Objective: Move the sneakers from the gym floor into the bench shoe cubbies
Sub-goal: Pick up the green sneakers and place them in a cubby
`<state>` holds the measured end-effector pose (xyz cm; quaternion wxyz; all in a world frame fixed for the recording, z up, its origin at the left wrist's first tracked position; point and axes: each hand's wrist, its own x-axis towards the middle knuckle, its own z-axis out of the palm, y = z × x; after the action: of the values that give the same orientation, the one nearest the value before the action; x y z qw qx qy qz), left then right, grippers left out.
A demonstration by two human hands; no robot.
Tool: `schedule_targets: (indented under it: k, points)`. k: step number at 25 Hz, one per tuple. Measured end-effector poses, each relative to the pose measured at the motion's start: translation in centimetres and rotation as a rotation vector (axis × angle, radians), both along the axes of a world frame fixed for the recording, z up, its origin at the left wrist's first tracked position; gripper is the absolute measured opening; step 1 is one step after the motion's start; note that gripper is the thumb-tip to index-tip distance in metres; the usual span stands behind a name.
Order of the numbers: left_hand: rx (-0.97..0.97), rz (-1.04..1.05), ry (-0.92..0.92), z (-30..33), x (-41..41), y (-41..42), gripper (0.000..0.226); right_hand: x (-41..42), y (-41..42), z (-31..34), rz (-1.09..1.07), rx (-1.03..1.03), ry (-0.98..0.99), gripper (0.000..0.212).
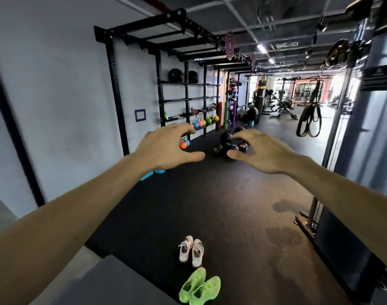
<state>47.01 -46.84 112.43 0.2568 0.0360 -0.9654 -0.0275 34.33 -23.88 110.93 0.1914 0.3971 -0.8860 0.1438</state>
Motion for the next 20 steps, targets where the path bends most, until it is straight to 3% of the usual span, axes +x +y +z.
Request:
schedule_targets:
  k: [6,10,20]
  points:
    - [0.008,-0.101,0.040,0.5,-14.9,-7.8,0.078,-13.4,-6.3,-0.1,-0.079,-0.030,0.015,0.078]
    - [0.017,-0.135,0.028,0.1,-24.8,-12.0,0.081,-22.1,-9.1,0.0,-0.160,-0.063,0.025,0.068]
    - [0.031,-0.409,-0.012,-2.3,-45.1,-21.1,0.072,-36.8,-16.1,-2.2,-0.408,-0.084,-0.009,0.070]
